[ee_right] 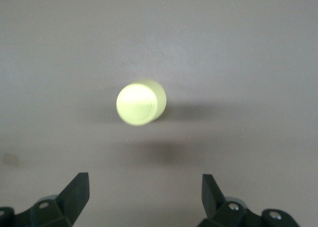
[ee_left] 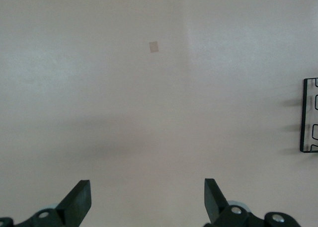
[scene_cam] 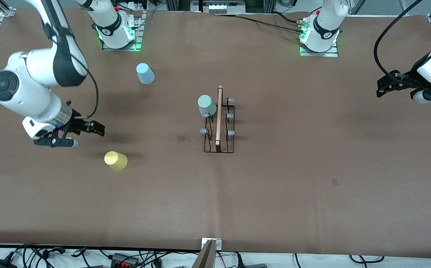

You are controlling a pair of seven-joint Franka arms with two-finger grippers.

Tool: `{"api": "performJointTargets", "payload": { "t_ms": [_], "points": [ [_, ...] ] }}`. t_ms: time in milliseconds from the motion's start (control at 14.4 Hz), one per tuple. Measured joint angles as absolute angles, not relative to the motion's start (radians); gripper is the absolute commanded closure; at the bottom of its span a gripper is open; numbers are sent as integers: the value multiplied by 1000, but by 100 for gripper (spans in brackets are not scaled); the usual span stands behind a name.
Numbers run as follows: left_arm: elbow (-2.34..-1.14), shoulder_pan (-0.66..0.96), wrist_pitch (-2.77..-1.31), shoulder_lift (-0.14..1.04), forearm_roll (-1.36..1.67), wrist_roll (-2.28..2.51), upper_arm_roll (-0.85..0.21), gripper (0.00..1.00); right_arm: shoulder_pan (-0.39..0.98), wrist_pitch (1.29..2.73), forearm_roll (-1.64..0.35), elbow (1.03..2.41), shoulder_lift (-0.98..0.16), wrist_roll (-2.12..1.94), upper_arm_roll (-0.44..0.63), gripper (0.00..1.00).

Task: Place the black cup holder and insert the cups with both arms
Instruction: 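Move the right gripper to the yellow cup and grasp it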

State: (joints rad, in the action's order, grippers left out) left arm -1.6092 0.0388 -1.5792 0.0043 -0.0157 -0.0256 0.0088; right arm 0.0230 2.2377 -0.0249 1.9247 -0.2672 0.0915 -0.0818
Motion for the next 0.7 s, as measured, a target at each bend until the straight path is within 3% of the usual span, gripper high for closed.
{"api": "performJointTargets", "payload": {
  "t_ms": [348, 697],
  "points": [
    [-1609, 39, -1579, 4, -16, -26, 6, 0, 34, 2484, -25, 1926, -429, 29, -81, 0],
    [-1609, 39, -1579, 4, -16, -26, 5, 0, 62, 2595, -25, 1924, -511, 25, -81, 0]
  ]
}}
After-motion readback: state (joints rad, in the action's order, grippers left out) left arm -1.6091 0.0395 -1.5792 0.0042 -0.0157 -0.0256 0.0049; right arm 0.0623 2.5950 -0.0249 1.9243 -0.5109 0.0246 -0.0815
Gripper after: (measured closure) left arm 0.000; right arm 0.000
